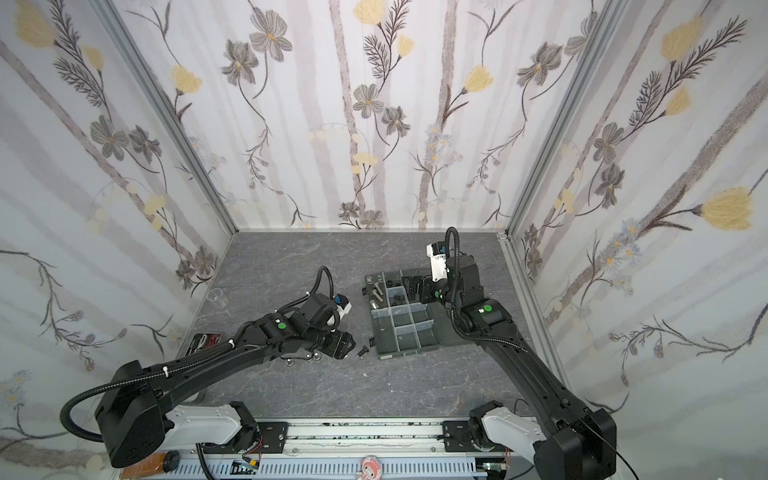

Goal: Sort the screws and nuts into containers
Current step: Pick up the screw at the center of the table.

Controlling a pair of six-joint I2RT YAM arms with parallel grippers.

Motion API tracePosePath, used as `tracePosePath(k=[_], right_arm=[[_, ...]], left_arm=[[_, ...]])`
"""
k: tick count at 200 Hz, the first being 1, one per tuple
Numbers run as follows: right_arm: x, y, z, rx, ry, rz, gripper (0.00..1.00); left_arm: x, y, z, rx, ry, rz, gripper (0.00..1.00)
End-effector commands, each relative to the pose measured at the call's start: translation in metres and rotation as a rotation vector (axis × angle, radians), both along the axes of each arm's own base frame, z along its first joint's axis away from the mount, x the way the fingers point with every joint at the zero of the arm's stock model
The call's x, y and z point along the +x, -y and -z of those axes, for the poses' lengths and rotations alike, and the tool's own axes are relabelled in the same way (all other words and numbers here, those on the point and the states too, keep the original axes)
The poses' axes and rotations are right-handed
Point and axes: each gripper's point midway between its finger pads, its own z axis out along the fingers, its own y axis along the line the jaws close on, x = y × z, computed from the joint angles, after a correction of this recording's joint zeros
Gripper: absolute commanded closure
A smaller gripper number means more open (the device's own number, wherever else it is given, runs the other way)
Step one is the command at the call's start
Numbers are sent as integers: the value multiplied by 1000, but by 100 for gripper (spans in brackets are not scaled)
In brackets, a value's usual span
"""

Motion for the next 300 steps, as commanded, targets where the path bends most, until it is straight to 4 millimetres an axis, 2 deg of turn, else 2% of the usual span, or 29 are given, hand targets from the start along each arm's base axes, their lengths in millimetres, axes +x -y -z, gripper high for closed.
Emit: tracePosePath(k=[1,53,153,226,300], right_arm=[[0,-2,-12,36,35,-13,0],[0,1,-18,46,55,-6,0],[5,1,-8,39,36,-20,0],[6,-2,0,39,17,-34,0],[9,-1,9,32,4,-29,0]], left_arm=[[-1,4,5,9,7,29,27],[-3,12,23,64,-19,53,35],[0,32,63,210,-56,119,40],[12,44,78,258,-54,153,46],[14,48,94,270,-72,154,52]])
